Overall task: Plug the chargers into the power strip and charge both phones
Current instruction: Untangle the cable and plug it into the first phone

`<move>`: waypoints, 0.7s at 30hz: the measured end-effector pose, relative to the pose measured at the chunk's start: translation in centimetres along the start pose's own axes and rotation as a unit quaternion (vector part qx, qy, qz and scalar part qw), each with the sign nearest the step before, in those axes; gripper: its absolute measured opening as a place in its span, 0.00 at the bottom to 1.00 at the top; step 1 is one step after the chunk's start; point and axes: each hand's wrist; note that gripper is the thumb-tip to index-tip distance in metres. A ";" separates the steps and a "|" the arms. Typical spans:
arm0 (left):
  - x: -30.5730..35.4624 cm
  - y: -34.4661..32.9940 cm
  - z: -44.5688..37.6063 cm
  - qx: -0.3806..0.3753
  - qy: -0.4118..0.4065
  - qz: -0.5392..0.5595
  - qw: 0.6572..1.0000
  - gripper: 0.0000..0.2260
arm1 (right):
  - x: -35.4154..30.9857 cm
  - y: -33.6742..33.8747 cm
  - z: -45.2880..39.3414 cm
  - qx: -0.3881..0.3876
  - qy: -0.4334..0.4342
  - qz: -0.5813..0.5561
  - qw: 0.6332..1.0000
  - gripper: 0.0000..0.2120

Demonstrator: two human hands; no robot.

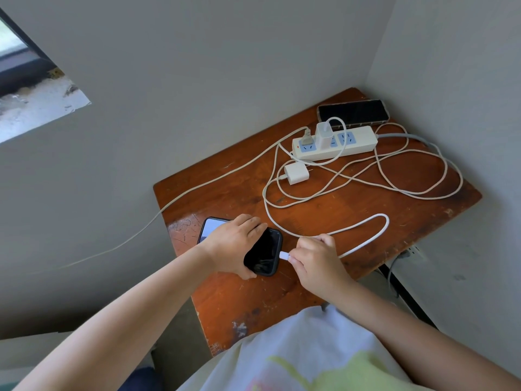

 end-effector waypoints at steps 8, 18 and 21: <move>0.2 -0.9 0.1 0.004 0.000 -0.005 1.000 0.42 | 0.3 -0.1 0.0 -0.021 0.032 -0.016 0.999 0.04; -0.5 -1.0 -0.7 -0.006 -0.008 -0.038 0.999 0.41 | 0.5 -1.3 -0.4 -0.027 0.028 -0.030 0.999 0.02; -1.0 -0.6 -1.2 -0.032 -0.012 -0.054 0.998 0.41 | 0.9 -1.7 -0.8 -0.071 0.016 -0.010 0.997 0.07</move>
Point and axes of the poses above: each hand's wrist, its own z-axis away from the middle knuckle, its own y-axis out of the back of the hand, x = y × z, and after that the axes turned 14 degrees about -x, right-handed
